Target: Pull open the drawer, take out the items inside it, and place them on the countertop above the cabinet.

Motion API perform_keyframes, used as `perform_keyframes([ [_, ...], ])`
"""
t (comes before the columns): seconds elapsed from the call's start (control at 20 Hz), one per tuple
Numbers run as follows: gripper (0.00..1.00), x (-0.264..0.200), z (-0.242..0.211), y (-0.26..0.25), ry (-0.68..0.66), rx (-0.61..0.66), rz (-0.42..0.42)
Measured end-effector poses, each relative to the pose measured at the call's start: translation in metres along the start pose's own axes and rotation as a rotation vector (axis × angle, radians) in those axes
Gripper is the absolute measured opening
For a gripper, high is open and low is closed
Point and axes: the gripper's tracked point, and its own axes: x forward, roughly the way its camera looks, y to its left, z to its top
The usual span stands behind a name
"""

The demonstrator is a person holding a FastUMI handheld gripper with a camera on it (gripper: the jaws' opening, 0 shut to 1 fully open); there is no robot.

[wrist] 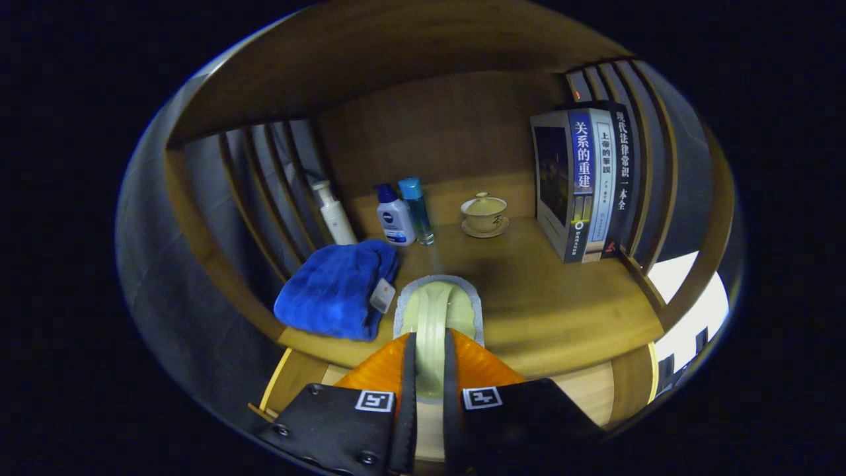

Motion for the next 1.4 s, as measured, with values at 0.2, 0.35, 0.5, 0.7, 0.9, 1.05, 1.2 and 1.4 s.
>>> perform_keyframes([
  [0.2,0.25,0.033,0.002,-0.017,0.065,0.004,-0.055],
  [0.35,0.25,0.046,0.001,-0.025,0.09,0.019,-0.068],
  [0.5,0.25,0.05,-0.003,-0.026,0.102,0.021,-0.077],
  [0.7,0.32,0.05,-0.004,-0.026,0.105,0.018,-0.07],
  [0.9,0.51,0.049,-0.004,-0.024,0.101,0.015,-0.069],
  [1.05,0.71,0.048,-0.005,-0.025,0.102,0.014,-0.073],
  [1.2,0.91,0.047,-0.005,-0.022,0.092,0.009,-0.065],
  [1.4,0.97,0.032,0.007,-0.02,0.031,0.006,-0.062],
])
